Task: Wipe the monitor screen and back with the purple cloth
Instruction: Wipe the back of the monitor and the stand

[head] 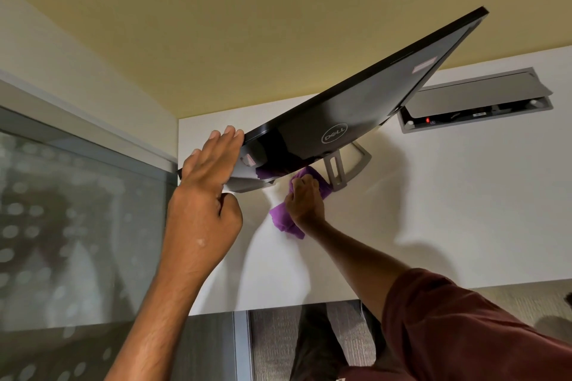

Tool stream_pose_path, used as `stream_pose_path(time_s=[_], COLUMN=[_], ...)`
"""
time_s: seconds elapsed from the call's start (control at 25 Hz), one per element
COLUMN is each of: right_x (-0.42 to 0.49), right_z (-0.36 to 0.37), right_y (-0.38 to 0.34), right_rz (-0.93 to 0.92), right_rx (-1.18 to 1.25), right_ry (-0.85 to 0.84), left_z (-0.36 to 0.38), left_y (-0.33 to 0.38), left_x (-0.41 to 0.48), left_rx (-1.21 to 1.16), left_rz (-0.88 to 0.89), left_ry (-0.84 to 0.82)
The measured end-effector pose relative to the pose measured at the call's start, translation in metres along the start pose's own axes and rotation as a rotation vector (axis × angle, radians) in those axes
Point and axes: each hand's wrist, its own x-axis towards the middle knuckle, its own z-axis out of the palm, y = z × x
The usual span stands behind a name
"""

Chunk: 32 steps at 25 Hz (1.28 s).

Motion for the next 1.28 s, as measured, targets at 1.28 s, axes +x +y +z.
stream_pose_path(time_s=[1.28], right_x=[-0.001], right_z=[-0.07], right_y=[0.12], right_rz=[-0.711], right_rx=[-0.647], right_ry=[-0.374], left_z=[0.015], left_y=[0.005], left_x=[-0.002], left_rx=[-0.014], left_rz=[0.002], left_ry=[0.109])
